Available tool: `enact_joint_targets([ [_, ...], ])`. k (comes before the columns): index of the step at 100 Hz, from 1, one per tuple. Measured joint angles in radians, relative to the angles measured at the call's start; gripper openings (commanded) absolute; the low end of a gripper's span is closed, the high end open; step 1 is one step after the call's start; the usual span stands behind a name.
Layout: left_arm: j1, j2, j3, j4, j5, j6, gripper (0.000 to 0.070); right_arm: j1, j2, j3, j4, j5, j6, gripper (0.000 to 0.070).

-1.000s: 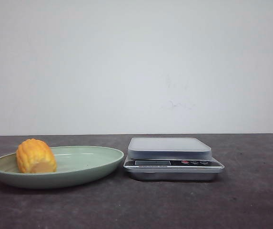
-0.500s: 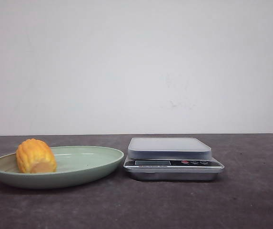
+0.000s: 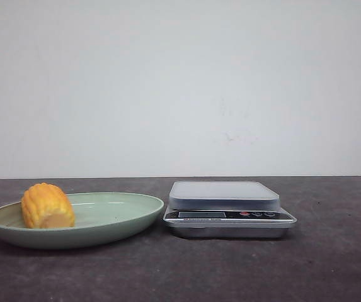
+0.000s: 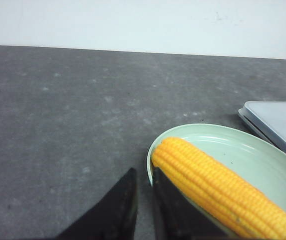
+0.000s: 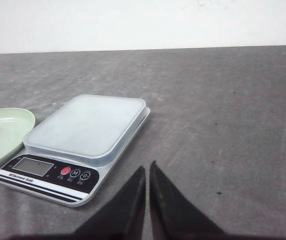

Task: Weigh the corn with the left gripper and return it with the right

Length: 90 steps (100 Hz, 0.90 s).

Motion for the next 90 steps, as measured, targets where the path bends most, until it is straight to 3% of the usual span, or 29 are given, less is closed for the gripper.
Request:
enact_joint_targets([
  [31,0.0,0.0,0.0,0.016,0.007,-0.243,0.0015,0.0,0.0,0.0,0.183,0.0,0.045,0.0007],
  [59,0.0,0.004,0.051,-0.001,0.022,-0.522,0.0014,0.0,0.0,0.04,0.221,-0.001,0.235,0.0006],
  [74,0.0,0.074,0.224,-0.013,0.01,-0.546,0.0014,0.0,0.029,0.188,0.115,0.018,0.263,0.0005],
  [90,0.0,0.252,0.488,-0.174,0.078,-0.495,0.0014,0.0,0.169,0.405,-0.082,0.025,0.213,0.0005],
])
